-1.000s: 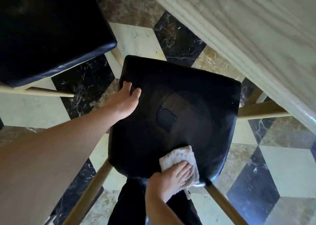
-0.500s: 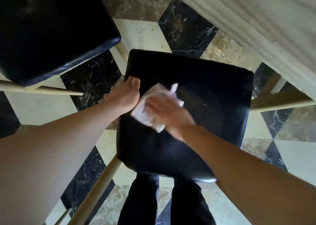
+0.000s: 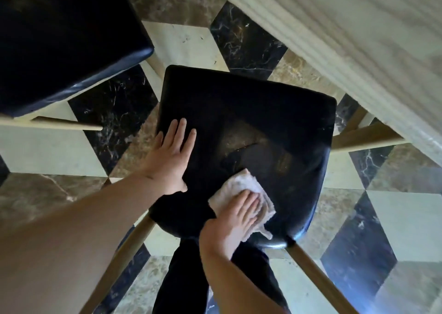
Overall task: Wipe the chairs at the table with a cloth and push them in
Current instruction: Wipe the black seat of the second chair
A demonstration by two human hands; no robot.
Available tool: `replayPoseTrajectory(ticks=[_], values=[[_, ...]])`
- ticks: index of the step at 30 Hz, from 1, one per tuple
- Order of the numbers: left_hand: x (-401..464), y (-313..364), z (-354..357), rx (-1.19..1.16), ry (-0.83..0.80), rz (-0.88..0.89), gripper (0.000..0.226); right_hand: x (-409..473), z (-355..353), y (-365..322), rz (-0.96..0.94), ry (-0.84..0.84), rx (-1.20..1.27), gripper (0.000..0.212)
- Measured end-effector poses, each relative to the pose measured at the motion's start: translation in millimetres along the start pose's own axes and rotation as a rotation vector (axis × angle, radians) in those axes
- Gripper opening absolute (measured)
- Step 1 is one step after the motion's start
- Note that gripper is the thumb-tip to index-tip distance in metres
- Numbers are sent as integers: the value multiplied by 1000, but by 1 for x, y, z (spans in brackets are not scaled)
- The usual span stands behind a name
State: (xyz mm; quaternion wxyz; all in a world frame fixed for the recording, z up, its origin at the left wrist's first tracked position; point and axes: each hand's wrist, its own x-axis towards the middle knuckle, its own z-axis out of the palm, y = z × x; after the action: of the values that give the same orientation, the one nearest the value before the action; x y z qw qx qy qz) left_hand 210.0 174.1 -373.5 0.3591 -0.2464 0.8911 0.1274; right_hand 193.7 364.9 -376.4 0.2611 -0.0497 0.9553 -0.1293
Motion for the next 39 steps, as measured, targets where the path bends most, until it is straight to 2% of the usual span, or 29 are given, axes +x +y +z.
replayPoseTrajectory(ticks=[2, 4, 7, 9, 10, 11, 13, 15, 18, 20, 22, 25, 29, 30, 32, 34, 35, 36, 37, 39], values=[[2, 3, 2, 0, -14, -23, 149, -19, 18, -13, -155, -35, -54, 99], [3, 2, 2, 5, -4, -13, 145, -10, 19, -16, -407, -124, -108, 97], [1, -4, -2, 7, -29, 0, 141, 60, -10, -12, -979, -280, -213, 75], [0, -5, -5, 9, -52, 12, 139, 132, -41, -15, -1339, -424, -456, 78], [1, -5, -7, 2, -51, 14, 136, 168, -56, -16, -1434, -431, -521, 80], [0, -5, -9, -7, -50, 10, 134, 198, -70, -17, -1452, -406, -537, 82], [-1, -3, -11, -7, -41, -1, 131, 235, -95, -7, -1275, -280, -488, 90], [-2, 0, -10, 22, -21, -10, 129, 230, -107, 13, -905, -85, -366, 92], [-3, 2, -7, 81, 10, -3, 136, 165, -85, 29, -282, 186, -134, 88], [-2, 2, -5, 91, 14, 2, 143, 110, -54, 22, -45, 219, -24, 90], [-1, 0, -4, 83, 21, 13, 146, 59, -24, 6, 22, 141, 23, 91], [0, -3, 1, 56, 44, 33, 145, 2, 10, -18, -51, -5, 17, 95], [1, -9, 6, 1, 78, 52, 144, -22, 19, -9, -350, -137, -91, 103], [0, -10, 7, -11, 84, 57, 144, -14, 12, 6, -492, -201, -130, 99], [0, -14, 7, -22, 81, 72, 140, 18, -12, 37, -913, -361, -288, 82], [-2, -22, 2, -109, 63, 93, 131, 66, -45, 54, -1364, -512, -583, 73], [-2, -27, -3, -210, 82, 97, 120, 95, -58, 55, -1530, -530, -696, 71], [0, -31, -10, -342, 134, 82, 106, 125, -70, 50, -1642, -478, -734, 70], [-2, -45, -15, -467, 181, 37, 90, 148, -69, 34, -1680, -398, -705, 71], [10, -51, -30, -653, 217, -38, 68, 188, -76, 4, -1489, -205, -593, 76]])
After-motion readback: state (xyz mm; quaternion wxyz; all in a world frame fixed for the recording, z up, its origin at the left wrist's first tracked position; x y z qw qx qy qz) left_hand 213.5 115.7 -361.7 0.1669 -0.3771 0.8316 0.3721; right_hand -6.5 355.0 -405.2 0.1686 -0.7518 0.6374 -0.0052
